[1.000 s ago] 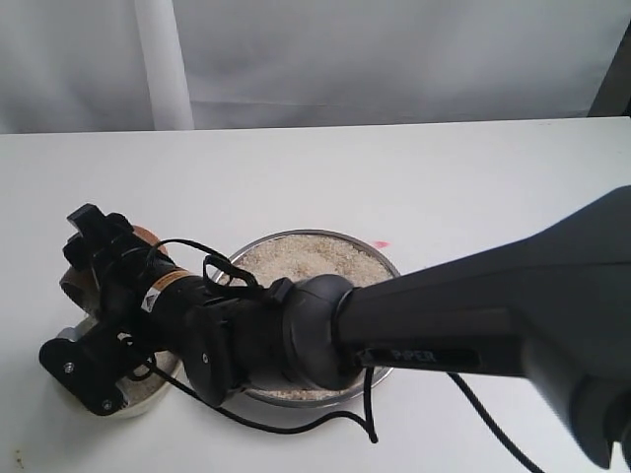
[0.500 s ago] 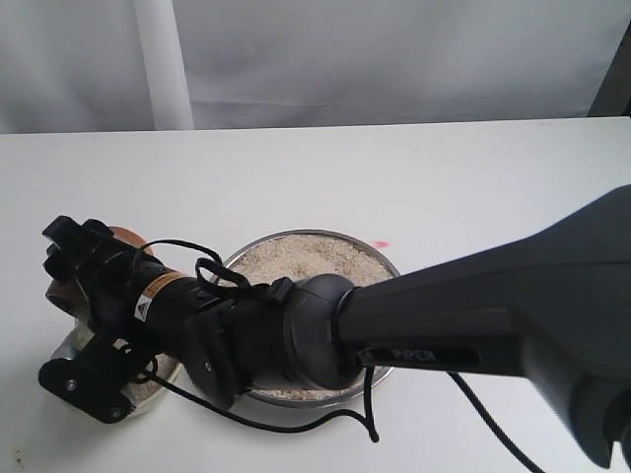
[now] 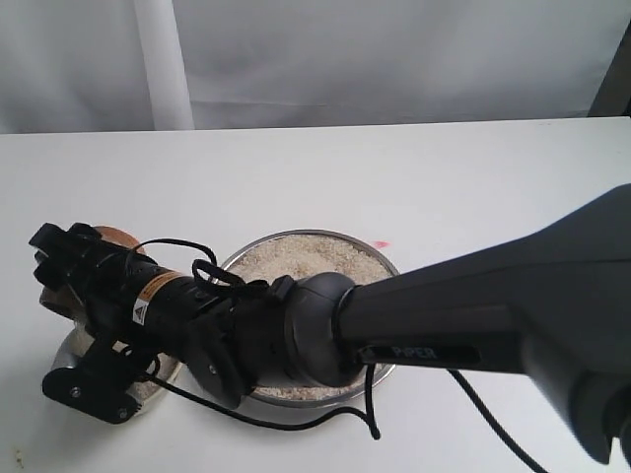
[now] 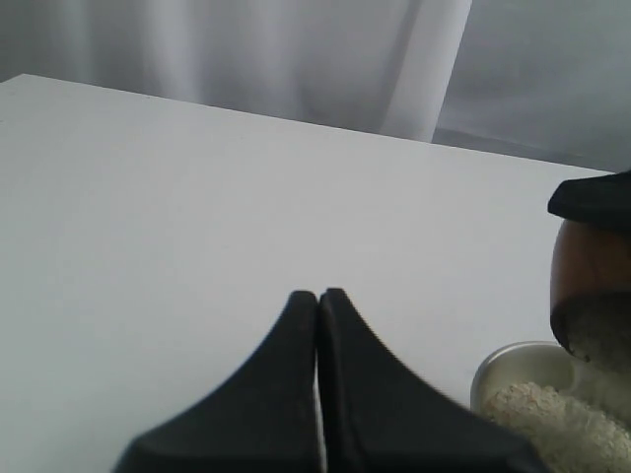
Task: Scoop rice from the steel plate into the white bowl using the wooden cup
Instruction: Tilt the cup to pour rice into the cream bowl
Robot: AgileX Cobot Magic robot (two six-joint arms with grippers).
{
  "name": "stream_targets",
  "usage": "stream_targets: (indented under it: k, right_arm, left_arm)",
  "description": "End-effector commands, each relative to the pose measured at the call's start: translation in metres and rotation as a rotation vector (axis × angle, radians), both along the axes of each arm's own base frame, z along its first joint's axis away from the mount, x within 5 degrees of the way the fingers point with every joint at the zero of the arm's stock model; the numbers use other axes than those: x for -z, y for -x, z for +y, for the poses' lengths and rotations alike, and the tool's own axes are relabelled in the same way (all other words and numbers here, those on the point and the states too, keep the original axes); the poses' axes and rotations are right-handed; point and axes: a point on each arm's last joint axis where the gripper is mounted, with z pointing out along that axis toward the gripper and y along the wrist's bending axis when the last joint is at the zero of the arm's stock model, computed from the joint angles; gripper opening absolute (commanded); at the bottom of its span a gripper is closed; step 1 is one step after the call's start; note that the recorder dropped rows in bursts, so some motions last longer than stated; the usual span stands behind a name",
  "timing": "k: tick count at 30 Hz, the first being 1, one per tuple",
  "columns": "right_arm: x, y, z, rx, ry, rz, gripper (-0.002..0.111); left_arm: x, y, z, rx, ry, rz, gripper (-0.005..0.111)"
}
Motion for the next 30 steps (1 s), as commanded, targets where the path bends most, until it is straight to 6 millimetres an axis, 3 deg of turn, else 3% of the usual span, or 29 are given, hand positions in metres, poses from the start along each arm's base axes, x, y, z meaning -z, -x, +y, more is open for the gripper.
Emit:
stream_targets:
  k: [1, 30]
  right_arm:
    - [-0.009, -0.006, 0.0, -0.023, -0.022, -0.091, 0.0]
    - [-0.021, -0.003, 0.004, -0.091, -0.077, -0.245, 0.0]
  left_arm:
    - [-0.002, 0.0, -0.001, 0.006, 0.006, -0.013, 0.0]
    - [-0.002, 0.0, -0.001, 0.006, 0.006, -0.013, 0.0]
